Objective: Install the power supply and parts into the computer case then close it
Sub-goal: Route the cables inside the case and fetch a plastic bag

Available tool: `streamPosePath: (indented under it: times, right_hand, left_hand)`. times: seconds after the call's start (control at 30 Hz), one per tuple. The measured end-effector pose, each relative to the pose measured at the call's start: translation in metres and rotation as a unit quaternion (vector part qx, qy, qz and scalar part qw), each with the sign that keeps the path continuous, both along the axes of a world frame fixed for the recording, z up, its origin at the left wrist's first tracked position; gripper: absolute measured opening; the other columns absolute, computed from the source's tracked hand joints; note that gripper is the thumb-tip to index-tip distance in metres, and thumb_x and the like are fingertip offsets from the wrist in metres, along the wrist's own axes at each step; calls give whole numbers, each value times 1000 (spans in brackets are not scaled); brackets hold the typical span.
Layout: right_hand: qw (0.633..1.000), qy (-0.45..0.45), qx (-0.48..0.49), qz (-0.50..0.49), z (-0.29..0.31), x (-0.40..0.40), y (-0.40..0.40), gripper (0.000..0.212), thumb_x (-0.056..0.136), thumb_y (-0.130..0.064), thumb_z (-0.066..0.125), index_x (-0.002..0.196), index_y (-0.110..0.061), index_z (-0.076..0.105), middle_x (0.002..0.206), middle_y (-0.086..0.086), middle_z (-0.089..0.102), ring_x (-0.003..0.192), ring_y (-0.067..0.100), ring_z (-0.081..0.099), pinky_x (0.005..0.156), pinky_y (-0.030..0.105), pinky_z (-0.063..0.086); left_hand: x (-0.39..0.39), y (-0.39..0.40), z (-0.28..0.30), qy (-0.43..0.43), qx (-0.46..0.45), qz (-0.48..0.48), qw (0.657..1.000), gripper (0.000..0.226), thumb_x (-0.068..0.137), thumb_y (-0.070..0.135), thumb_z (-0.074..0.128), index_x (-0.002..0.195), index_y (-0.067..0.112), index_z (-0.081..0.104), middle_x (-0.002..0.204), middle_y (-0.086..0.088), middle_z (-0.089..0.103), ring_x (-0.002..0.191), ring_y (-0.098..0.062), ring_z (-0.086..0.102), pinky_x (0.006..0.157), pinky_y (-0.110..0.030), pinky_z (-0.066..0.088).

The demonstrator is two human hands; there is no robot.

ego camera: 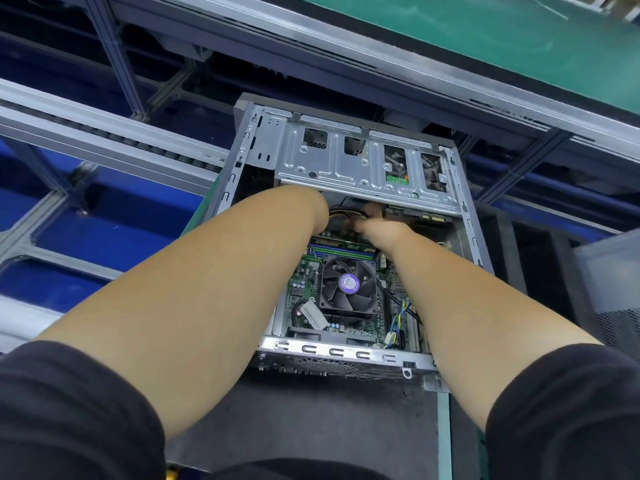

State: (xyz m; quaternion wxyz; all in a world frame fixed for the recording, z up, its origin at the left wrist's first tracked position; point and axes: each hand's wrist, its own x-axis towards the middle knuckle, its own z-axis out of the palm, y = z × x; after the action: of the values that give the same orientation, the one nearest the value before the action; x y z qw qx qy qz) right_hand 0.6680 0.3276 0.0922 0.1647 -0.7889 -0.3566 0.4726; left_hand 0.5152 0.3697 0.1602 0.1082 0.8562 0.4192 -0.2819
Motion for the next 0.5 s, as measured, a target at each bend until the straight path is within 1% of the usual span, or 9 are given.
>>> streamPosePath:
  times: [0.03, 0.07, 0.1, 0.13, 0.17, 0.27, 0.3, 0.4, 0.5]
  right_hand:
    - [1000, -1, -6, 0, -1, 0, 1, 22, 100, -36, 52, 111, -18, 54, 93, 0, 50, 93, 15, 46, 82, 23, 36]
    - [1000, -18, -9, 0, 1, 0, 1, 16, 99, -37, 52, 97, -22, 52, 83, -3, 46, 81, 12, 45, 74, 23, 37]
    - [999, -44, -11, 5, 4, -1, 0, 18, 98, -40, 54, 91, -24, 49, 79, -4, 43, 74, 12, 43, 70, 25, 36]
    - [997, -73, -9, 13, 5, 0, -1, 20, 96, -43, 56, 94, -25, 50, 80, -5, 44, 75, 14, 45, 74, 26, 35]
    - [996, -85, -7, 19, 5, 1, -1, 24, 95, -45, 56, 103, -22, 52, 86, -4, 49, 85, 16, 48, 79, 28, 36]
    - [997, -66, -21, 44, 4, -3, 1, 48, 100, -36, 52, 136, -5, 47, 127, 10, 54, 120, 22, 48, 106, 30, 36]
    - [996, -67, -23, 46, 5, -5, 1, 51, 101, -34, 51, 140, -3, 44, 135, 13, 52, 126, 25, 47, 110, 31, 34]
    - [998, -53, -26, 37, 10, -9, -2, 49, 103, -30, 47, 144, -3, 41, 142, 15, 48, 125, 24, 46, 106, 27, 34]
    - [995, -83, -34, 49, 13, -8, -2, 47, 103, -31, 46, 141, -4, 44, 141, 12, 49, 130, 26, 44, 106, 29, 33]
  left_hand:
    - [0, 0, 1, -1, 1, 4, 1000, 30, 94, 7, 48, 65, 13, 43, 69, -7, 42, 72, -24, 46, 74, -31, 39]
    - [-1, -1, 1, 1, 0, 5, 1000, 31, 93, 6, 49, 64, 13, 43, 69, -7, 42, 68, -23, 44, 73, -32, 39]
    - [0, -1, 1, 4, -1, 7, 1000, 31, 92, 5, 50, 63, 13, 43, 69, -7, 43, 66, -22, 43, 73, -32, 39]
    - [0, -1, 1, 9, -4, 8, 1000, 32, 92, 4, 51, 62, 13, 43, 69, -8, 42, 65, -21, 42, 74, -32, 39]
    - [0, -1, 1, 11, -6, 9, 1000, 32, 91, 3, 51, 62, 13, 43, 69, -8, 42, 62, -21, 42, 74, -32, 39]
    - [-1, -1, 3, 16, -6, 7, 1000, 31, 90, 2, 51, 62, 12, 44, 69, -7, 43, 59, -19, 40, 73, -32, 40]
    - [-1, -1, 2, 17, -4, 6, 1000, 31, 90, 2, 51, 62, 12, 44, 69, -7, 43, 60, -19, 41, 73, -32, 40]
    - [0, 0, -1, 14, -6, 10, 1000, 30, 91, 4, 49, 63, 11, 44, 69, -7, 43, 60, -19, 41, 72, -31, 40]
    - [0, 1, -2, 3, 5, 18, 1000, 29, 93, 5, 46, 64, 11, 44, 69, -6, 42, 57, -17, 39, 70, -30, 39]
